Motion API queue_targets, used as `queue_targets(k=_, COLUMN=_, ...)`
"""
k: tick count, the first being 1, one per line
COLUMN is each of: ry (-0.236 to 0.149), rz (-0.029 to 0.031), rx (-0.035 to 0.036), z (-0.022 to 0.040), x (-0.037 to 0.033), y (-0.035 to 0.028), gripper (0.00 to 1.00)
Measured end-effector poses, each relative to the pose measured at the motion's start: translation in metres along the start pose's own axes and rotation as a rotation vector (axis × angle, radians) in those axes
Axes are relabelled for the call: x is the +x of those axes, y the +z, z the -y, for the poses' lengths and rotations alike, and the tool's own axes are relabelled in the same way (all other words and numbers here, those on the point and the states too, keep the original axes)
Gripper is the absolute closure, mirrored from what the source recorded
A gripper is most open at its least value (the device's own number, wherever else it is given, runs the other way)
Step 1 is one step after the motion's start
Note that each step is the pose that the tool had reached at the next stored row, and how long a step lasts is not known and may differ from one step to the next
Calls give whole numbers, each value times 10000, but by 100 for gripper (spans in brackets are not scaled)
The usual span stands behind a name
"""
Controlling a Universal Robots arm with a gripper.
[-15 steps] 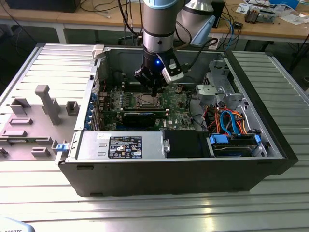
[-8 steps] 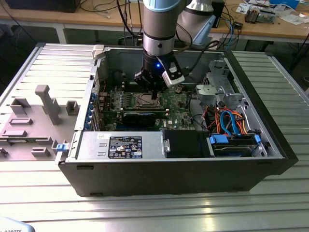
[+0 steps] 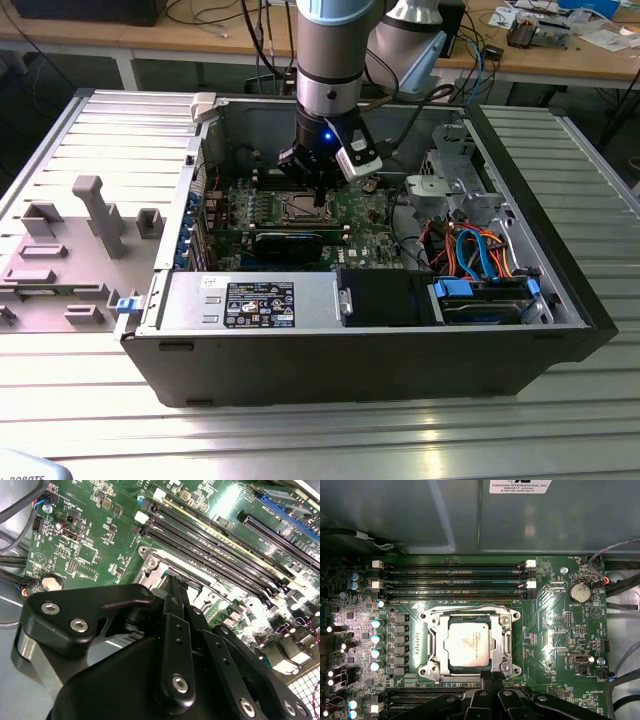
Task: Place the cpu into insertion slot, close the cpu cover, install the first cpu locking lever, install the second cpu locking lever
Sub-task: 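Install the second cpu locking lever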
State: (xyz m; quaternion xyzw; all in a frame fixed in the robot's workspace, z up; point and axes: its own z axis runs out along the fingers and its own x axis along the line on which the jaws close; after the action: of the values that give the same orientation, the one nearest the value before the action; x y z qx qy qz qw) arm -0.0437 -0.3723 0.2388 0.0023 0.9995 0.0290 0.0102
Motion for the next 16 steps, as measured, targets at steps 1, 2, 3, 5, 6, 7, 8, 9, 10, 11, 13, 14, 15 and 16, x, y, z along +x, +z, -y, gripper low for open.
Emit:
queue_targets(k=1, ry=-1, rz=-1, rx=0, z=0, x=0, y=0, gripper=89)
queue_targets(k=2, ry=0, rz=0, rx=0, z=0, x=0, y=0, gripper=89)
queue_targets(k=3, ry=0, rz=0, rx=1, z=0, x=0, y=0, gripper=89)
queue_targets(k=5, ry=0, rz=0, rx=1, z=0, x=0, y=0, gripper=89)
queue_targets(k=6, ry=-1, rz=0, rx=1, z=0, x=0, y=0, gripper=89)
queue_targets(k=7, ry=0, rz=0, rx=1, z=1, x=0, y=0, gripper=89)
queue_targets(k=8, ry=-1, rz=0, rx=0, z=7, x=0, y=0, gripper=89)
queue_targets(k=9, ry=-1, rz=0, rx=1, z=24, x=0, y=-1, gripper=89)
queue_targets(k=10, ry=0, rz=-1, rx=1, z=46, x=0, y=-3, gripper=89)
queue_targets(k=11, ry=0, rz=0, rx=0, z=70, x=0, y=-4, gripper=89)
queue_targets(k=13, ry=0, rz=0, rx=1, z=111, x=0, y=-6, gripper=89)
queue_targets(k=14, ry=1, rz=0, rx=1, z=111, x=0, y=-7, gripper=89)
queue_targets(k=15, ry=1, rz=0, rx=1, z=111, x=0, y=-6, gripper=89)
queue_targets(k=16, ry=0, rz=0, rx=0, z=111, x=-1, y=-6, gripper=89)
